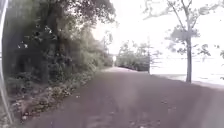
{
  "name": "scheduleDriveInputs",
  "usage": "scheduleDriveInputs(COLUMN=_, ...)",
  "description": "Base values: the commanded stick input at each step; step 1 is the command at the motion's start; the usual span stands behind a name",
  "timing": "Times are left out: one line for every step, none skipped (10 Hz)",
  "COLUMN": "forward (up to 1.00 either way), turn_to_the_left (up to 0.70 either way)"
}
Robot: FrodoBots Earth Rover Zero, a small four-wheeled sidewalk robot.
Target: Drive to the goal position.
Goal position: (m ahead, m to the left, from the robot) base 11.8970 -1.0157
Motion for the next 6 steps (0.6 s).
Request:
scheduleDriveInputs(forward=0.70, turn_to_the_left=0.03)
scheduleDriveInputs(forward=0.70, turn_to_the_left=0.03)
scheduleDriveInputs(forward=0.70, turn_to_the_left=0.01)
scheduleDriveInputs(forward=0.70, turn_to_the_left=0.01)
scheduleDriveInputs(forward=0.70, turn_to_the_left=0.01)
scheduleDriveInputs(forward=0.70, turn_to_the_left=0.01)
